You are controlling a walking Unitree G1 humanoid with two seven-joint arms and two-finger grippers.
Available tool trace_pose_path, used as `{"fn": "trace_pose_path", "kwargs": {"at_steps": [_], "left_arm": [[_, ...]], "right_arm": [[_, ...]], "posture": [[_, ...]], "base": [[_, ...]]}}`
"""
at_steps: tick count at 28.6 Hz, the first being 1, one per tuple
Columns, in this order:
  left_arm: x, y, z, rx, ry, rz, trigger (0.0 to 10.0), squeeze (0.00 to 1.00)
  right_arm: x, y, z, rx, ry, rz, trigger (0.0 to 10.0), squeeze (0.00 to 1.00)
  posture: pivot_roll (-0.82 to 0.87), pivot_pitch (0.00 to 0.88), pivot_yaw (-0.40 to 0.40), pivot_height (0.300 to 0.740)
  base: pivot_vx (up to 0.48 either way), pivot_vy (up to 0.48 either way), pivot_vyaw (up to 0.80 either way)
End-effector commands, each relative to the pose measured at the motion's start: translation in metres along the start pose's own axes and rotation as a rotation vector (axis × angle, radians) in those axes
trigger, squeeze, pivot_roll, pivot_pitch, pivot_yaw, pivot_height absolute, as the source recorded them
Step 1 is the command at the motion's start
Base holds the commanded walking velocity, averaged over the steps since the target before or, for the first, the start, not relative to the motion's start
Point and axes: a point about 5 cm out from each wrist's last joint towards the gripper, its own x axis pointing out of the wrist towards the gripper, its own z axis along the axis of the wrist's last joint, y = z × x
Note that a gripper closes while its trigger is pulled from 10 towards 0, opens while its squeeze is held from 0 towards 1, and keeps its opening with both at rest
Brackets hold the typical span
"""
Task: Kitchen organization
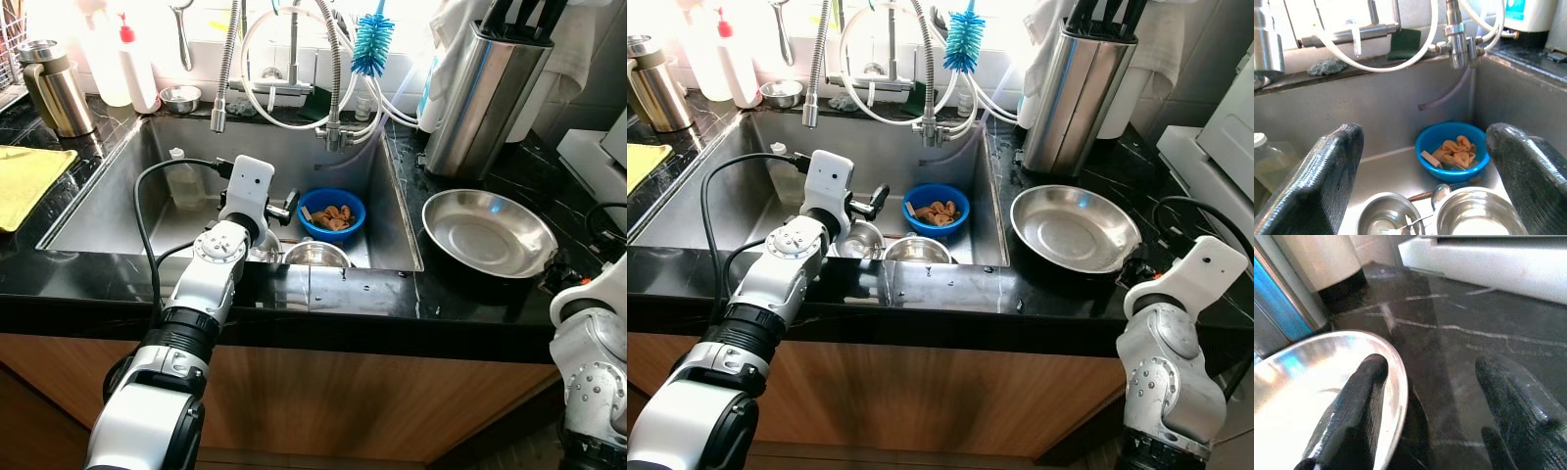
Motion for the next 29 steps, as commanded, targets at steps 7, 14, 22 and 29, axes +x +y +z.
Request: {"fn": "trace_pose_path", "kwargs": {"at_steps": [7, 14, 22, 29], "left_arm": [[0.002, -0.002, 0.013, 0.006, -0.046, -0.022, 10.0, 0.0], [0.002, -0.005, 0.012, 0.021, -0.039, -0.042, 10.0, 0.0], [0.002, -0.003, 0.015, 0.025, -0.052, -0.03, 10.0, 0.0], [0.002, -0.003, 0.018, 0.044, -0.065, -0.028, 10.0, 0.0]], "right_arm": [[0.005, 0.0, 0.0, 0.012, 0.019, -0.002, 10.0, 0.0], [0.012, 0.002, -0.016, 0.028, 0.101, 0.008, 10.0, 0.0], [0.014, 0.008, -0.019, 0.019, 0.116, 0.044, 10.0, 0.0], [0.016, 0.009, -0.018, 0.032, 0.115, 0.039, 0.0, 0.0]], "posture": [[0.09, 0.019, -0.073, 0.74], [0.1, 0.018, -0.073, 0.74], [0.1, 0.019, -0.074, 0.74], [0.1, 0.019, -0.075, 0.74]], "base": [[0.0, 0.0, 0.0], [0.0, 0.0, 0.0], [0.0, 0.0, 0.0], [0.0, 0.0, 0.0]]}}
